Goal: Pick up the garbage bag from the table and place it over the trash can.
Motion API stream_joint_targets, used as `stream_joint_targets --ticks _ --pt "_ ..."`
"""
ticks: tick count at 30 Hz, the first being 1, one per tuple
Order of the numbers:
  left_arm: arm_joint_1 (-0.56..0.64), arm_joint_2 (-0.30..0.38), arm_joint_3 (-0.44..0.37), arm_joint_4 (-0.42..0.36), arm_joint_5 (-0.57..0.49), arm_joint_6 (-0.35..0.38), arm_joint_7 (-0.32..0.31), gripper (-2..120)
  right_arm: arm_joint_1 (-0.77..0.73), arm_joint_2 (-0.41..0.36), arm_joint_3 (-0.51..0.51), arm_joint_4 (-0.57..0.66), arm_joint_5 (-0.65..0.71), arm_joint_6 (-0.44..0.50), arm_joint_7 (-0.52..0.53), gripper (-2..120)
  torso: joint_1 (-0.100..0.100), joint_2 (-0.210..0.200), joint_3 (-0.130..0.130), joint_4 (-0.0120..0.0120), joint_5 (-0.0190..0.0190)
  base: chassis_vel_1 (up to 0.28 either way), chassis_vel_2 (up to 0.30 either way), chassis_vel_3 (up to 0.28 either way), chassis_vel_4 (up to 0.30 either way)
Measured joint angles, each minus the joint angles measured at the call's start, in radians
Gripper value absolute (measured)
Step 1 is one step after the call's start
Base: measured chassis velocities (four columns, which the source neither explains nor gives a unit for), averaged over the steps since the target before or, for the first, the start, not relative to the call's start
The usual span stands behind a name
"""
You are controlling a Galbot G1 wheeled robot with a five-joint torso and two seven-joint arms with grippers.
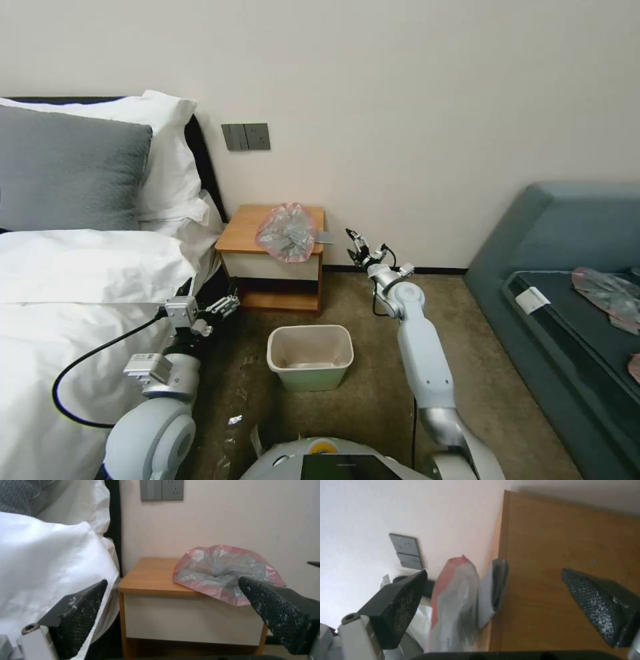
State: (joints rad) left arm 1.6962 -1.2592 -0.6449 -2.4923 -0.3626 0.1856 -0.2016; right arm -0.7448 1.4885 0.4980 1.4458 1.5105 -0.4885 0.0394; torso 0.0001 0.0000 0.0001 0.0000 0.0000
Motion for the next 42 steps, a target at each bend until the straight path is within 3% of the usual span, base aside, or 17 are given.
stream_joint_targets --ticks 20,26,36,42 --pt "0.016 -0.011 0.005 -0.007 0.023 -0.003 0.004 100 0.092 -0.064 -0.131 -0.166 -0.015 -0.042 -0.183 98 0.0 0.0 0.0 0.0 0.0001 0.0 0.0 0.0 0.0" --pt "0.018 -0.018 0.013 -0.004 0.033 -0.007 0.005 100 0.107 -0.058 -0.141 -0.179 -0.047 -0.036 -0.207 81 0.0 0.0 0.0 0.0 0.0001 0.0 0.0 0.0 0.0" --pt "0.021 -0.019 0.015 0.0 0.043 -0.018 0.005 100 0.116 -0.047 -0.143 -0.183 -0.067 -0.024 -0.215 39 0.0 0.0 0.0 0.0 0.0 0.0 0.0 0.0 0.0" --pt "0.026 -0.022 0.015 0.0 0.052 -0.023 0.006 100 0.117 -0.043 -0.141 -0.181 -0.073 -0.02 -0.212 22 0.0 0.0 0.0 0.0 0.0 0.0 0.0 0.0 0.0"
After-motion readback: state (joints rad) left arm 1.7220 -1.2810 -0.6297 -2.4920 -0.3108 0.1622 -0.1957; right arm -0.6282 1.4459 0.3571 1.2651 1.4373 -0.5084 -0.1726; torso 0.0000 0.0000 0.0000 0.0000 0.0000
